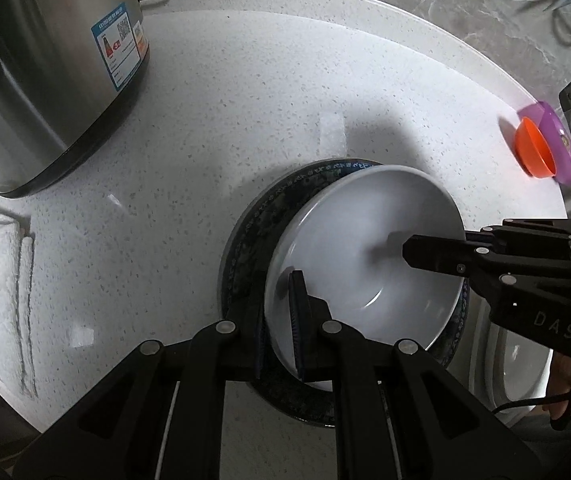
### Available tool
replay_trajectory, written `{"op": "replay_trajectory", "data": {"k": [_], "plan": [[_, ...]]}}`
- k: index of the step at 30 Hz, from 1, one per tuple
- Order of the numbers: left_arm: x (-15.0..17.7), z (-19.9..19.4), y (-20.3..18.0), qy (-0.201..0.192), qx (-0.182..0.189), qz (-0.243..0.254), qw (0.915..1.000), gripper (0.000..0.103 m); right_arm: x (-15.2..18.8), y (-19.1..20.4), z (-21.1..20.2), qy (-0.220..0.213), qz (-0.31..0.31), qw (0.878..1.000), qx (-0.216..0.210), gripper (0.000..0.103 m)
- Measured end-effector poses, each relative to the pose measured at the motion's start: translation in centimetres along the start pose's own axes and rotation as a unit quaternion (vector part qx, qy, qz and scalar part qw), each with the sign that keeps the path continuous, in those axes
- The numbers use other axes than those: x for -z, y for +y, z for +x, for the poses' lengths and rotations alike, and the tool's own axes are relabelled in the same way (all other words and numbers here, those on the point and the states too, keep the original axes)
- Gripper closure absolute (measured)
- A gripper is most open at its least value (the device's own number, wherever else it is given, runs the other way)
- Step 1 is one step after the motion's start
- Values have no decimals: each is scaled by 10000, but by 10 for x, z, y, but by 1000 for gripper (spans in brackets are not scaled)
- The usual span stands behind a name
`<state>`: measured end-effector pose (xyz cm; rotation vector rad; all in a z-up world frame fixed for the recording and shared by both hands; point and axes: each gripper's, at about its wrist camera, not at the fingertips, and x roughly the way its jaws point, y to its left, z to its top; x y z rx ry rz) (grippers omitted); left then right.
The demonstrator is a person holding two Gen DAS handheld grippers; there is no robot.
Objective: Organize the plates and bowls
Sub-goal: 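Carry the small white bowl with both grippers into the floral bowl and open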
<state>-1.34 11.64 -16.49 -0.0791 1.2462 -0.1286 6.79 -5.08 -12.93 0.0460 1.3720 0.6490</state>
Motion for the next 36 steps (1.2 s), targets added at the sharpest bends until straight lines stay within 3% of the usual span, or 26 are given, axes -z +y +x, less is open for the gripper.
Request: {"op": "replay_trajectory", "data": {"k": [11,22,29,36], "plan": [[-8,8,-19,-103,-86,-9,9999,93,0,3,2,-22,-59,10000,46,91],[-10,-3,-2,-274,-37,-100,9996,93,1,3,0,-90,-26,9999,55,90],[-7,-20,-2,-402,56,-190,9990,89,3,0,-9,-223,-14,9997,97,80],[-8,-26,-5,-420,66,-181,9989,88,5,-2,-15,-306,-56,9995,73,80]]}}
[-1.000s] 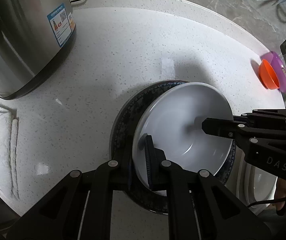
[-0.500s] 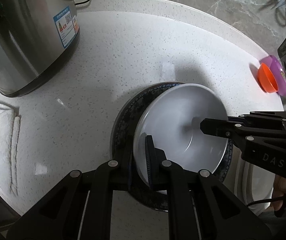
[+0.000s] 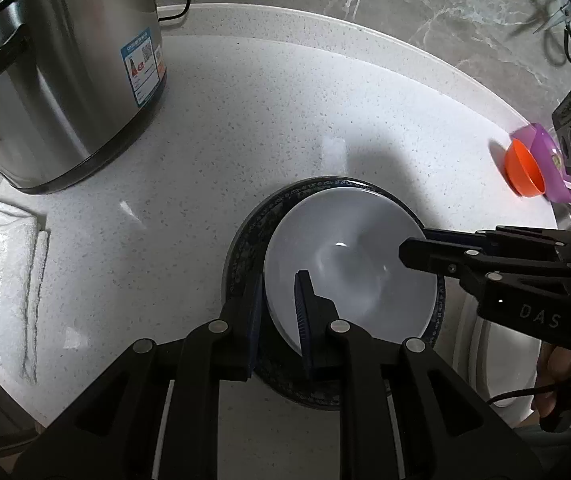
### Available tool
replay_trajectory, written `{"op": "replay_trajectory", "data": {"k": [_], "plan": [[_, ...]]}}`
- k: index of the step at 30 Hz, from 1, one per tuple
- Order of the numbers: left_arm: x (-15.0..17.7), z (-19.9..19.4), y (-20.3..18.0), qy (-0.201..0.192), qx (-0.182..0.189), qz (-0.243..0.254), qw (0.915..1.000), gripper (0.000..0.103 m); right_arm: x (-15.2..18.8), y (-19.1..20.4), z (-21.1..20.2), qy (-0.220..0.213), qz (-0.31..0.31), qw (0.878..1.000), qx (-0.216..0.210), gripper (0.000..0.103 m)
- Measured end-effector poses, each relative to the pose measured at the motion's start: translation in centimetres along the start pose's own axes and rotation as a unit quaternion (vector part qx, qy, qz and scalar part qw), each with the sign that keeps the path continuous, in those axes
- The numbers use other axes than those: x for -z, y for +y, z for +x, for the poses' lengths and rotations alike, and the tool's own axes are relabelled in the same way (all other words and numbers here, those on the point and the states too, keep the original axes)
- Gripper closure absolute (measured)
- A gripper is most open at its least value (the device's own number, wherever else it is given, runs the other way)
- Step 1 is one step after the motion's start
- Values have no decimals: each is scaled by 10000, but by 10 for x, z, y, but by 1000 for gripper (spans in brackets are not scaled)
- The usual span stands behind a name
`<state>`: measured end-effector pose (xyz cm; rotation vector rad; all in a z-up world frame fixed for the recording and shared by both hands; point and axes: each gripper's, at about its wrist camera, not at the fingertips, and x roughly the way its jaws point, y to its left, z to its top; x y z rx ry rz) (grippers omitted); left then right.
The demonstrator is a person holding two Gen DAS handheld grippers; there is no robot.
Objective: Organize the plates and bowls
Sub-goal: 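Carry the small white bowl with both grippers into the floral bowl and open, then move both grippers to the orange bowl and grip its rim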
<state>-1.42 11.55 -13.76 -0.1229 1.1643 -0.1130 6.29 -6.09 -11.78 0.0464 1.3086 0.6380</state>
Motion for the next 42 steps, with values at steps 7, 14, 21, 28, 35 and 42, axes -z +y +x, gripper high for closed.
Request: {"op": "replay_trajectory", "data": {"k": [7,14,21,28,35,42], "plan": [[0,-11,0,-49,-90,-112,9999,88,0,5,-16,-202,-222,9994,155,78],[-24,-37,-20,-346,-49,-7,9994,88,-4,9,-35,-455,-488,9970,385,69],[-78,-38,-98,-516,347,684,9957,48,-3,-15,-72,-890,-526,9913,812,52],[-136,-3,-214,-121,1281,1303,9831,6,7,-123,-137,-1526,473,9795,1225,31],[-174,76,-311,266,1218,1997,9719,0,58,-276,-180,-1925,2587,9397,1136,27],[-185,132,-357,710,1208,2346,9619,2,86,-339,-180,-2089,3380,9144,782,27]]}}
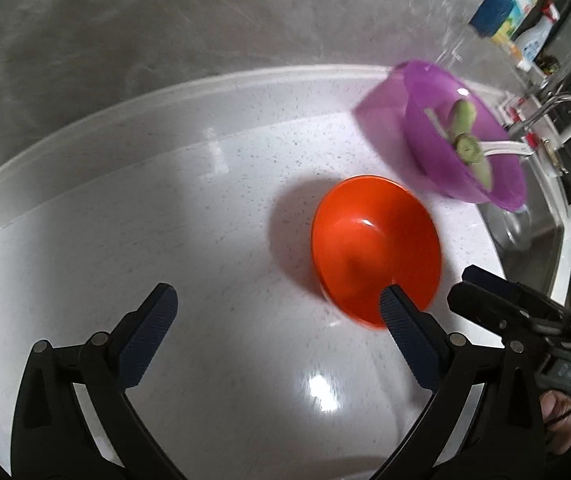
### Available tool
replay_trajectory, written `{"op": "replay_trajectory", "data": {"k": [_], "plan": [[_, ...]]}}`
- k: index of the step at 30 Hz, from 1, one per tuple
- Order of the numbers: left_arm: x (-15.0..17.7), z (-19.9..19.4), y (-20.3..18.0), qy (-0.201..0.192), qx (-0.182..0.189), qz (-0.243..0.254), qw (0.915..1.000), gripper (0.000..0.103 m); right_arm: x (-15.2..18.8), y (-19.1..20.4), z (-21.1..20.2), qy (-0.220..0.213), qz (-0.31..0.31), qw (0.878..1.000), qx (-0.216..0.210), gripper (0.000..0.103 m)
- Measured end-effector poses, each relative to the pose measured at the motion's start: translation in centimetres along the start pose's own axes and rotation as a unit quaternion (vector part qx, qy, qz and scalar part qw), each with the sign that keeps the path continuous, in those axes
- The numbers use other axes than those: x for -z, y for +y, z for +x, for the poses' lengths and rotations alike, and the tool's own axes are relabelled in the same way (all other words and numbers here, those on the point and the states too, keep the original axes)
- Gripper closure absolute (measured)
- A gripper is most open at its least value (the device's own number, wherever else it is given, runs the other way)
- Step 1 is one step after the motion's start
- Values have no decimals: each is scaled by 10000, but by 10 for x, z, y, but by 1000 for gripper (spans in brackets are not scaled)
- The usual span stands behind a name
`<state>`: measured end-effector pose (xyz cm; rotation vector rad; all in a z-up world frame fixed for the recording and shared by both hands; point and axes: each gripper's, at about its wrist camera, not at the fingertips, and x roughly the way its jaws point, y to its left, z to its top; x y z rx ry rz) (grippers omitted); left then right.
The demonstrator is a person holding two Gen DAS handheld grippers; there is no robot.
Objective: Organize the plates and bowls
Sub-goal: 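Move both grippers to the orange bowl and grip its rim, then carry the orange bowl with both grippers onto the white bowl in the floral bowl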
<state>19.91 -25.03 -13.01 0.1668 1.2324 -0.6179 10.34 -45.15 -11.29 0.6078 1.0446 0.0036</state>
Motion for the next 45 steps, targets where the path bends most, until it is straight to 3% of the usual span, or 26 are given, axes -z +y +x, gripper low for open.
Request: {"op": "replay_trajectory", "data": {"k": [2,7,11,16,20,22,23,34,39,45], "plan": [[-9,16,7,129,8,-110,9999,3,-2,-6,7,-1,121,9999,-15,31],[-15,45,17,325,49,-303,9990,25,-14,-16,30,84,500,9986,-167,40],[-18,55,12,371,94,-154,9991,34,-15,-20,45,211,772,9964,-264,46],[-22,65,5,406,194,-133,9989,67,-17,-18,53,335,772,9962,-221,56],[-25,64,-7,408,303,-18,9987,84,-17,-17,62,462,752,9959,-199,75],[-25,65,-12,406,316,50,9987,93,-19,-12,68,470,718,9961,-210,78],[-24,63,-13,406,323,52,9986,94,-20,-9,69,472,661,9965,-219,82],[-13,49,-8,355,385,-137,9985,97,-18,0,68,535,512,9970,-216,84],[7,8,5,136,317,-249,9991,97,-18,24,52,513,223,9978,-352,85],[54,-65,44,-251,118,-628,9976,96,-2,87,31,593,-477,9947,-694,85]]}}
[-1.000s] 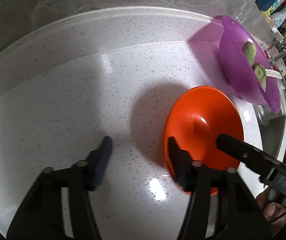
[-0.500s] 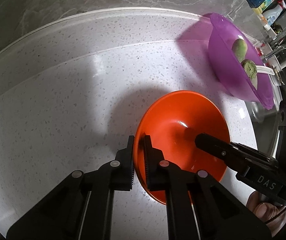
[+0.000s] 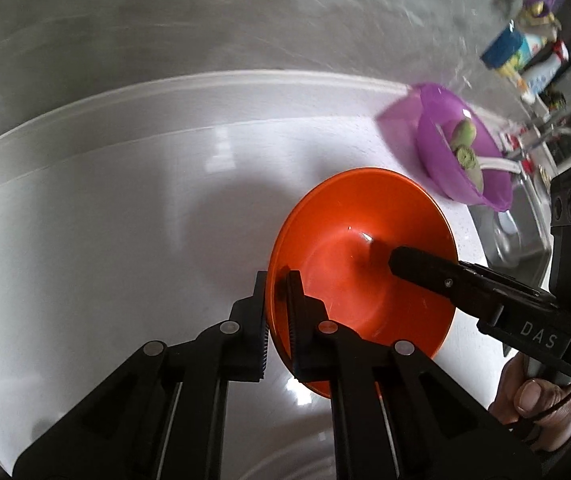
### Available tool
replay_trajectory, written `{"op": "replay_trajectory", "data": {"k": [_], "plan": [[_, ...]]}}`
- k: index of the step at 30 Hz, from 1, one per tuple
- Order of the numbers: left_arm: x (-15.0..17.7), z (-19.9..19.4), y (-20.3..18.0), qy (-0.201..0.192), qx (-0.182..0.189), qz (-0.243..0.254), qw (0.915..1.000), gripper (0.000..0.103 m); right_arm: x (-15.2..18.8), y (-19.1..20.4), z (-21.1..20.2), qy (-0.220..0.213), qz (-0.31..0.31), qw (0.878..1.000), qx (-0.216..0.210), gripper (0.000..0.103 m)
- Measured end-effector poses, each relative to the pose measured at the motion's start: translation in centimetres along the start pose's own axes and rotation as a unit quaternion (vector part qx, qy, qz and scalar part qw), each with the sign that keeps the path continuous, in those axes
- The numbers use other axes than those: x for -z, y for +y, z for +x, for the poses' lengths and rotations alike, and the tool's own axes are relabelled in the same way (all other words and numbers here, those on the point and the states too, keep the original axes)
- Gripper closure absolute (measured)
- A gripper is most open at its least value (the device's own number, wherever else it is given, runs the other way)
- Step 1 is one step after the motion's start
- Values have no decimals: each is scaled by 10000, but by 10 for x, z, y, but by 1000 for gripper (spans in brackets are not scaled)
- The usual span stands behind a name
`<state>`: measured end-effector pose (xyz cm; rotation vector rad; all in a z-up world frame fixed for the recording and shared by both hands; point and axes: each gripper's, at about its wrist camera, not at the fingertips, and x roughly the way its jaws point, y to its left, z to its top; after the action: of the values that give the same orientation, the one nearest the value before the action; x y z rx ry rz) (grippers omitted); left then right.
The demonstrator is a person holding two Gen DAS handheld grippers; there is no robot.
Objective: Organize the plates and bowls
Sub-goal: 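Carry the orange bowl with both grippers onto the white bowl in the floral bowl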
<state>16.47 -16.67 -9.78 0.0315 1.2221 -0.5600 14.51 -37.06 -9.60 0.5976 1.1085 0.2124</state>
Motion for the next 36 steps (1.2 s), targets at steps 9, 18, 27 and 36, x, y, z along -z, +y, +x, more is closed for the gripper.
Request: {"op": "replay_trajectory", "data": {"k": [9,18,27,36], "plan": [[87,-110,85,-503,-451,-776,9947,96,49,120,12,450,-1186,9900,-619,85],[189,-165,156,-646,-854,-1557,9820,96,121,214,46,1078,-2109,9671,-925,85],[254,-141,187,-353,-1068,-1868,9759,95,177,236,99,1765,-2565,9484,-593,86],[248,-134,178,-422,-1227,-1597,9786,95,186,240,115,1772,-2717,9456,-270,89]]}}
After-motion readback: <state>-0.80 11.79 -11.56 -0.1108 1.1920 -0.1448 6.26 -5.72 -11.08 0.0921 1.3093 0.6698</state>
